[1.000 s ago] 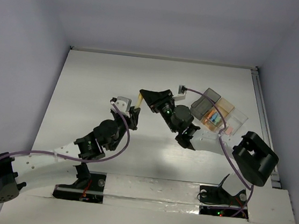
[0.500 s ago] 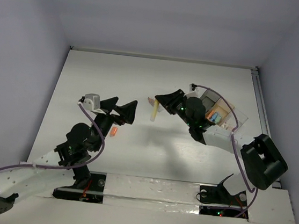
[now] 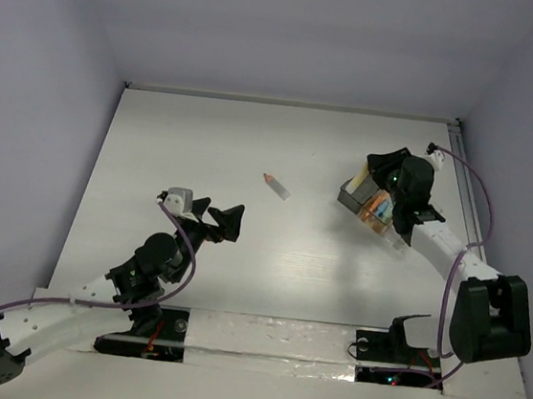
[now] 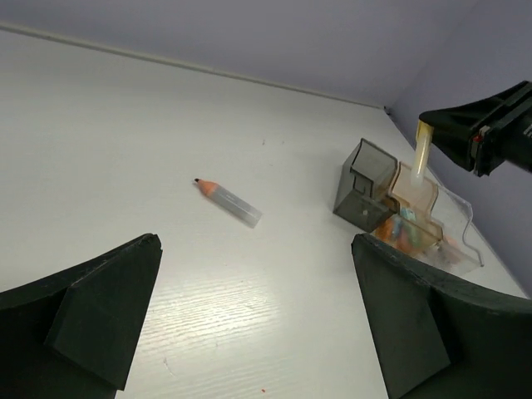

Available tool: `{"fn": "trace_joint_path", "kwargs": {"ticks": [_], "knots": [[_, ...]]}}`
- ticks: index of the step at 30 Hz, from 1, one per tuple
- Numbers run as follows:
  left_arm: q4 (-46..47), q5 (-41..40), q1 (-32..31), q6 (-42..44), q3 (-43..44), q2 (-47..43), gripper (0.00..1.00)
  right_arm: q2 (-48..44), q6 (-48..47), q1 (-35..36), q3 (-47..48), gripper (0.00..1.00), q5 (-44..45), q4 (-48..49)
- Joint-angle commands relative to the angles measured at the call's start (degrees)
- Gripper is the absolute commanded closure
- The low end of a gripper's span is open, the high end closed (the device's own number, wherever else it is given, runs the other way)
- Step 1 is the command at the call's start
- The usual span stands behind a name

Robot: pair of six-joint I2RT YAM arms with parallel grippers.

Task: Sort the stationery into containers
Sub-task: Place the pen in the storage box.

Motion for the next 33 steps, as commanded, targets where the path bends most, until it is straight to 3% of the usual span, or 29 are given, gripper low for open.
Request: {"fn": "trace_joint_path", "kwargs": {"ticks": [1,11,17,23,27,33], "knots": [[4.4,1.3,0.0,0.0,-1.2,0.5,0.01,3.3,-6.1,-3.2,6.2,1.00,2.4,-5.6],[3.6,1.7,0.0,-0.3,-1.3,0.0,0.01,16.6,-6.6,-6.1,15.9,1.00,5.4,-8.0],[3.7,1.8,0.0,-0.3,-1.3,0.3,0.01,21.8,-7.8,-6.1,19.8,0.92,7.1,-10.8],[3.7,1.6,0.0,-0.4,-1.3,0.6,0.01,21.6,-7.7,-6.1,18.1,0.75,7.7,-10.8],[3.9,1.6,0.0,-0.3,-1.2,1.0,0.01,20.2,-8.7,-6.1,17.2,0.54,8.0,-11.1],[3.6,1.5,0.0,-0.4,-1.2,0.8,0.01,17.5,-11.1,-6.1,17.4,0.32,7.7,-12.5]]}}
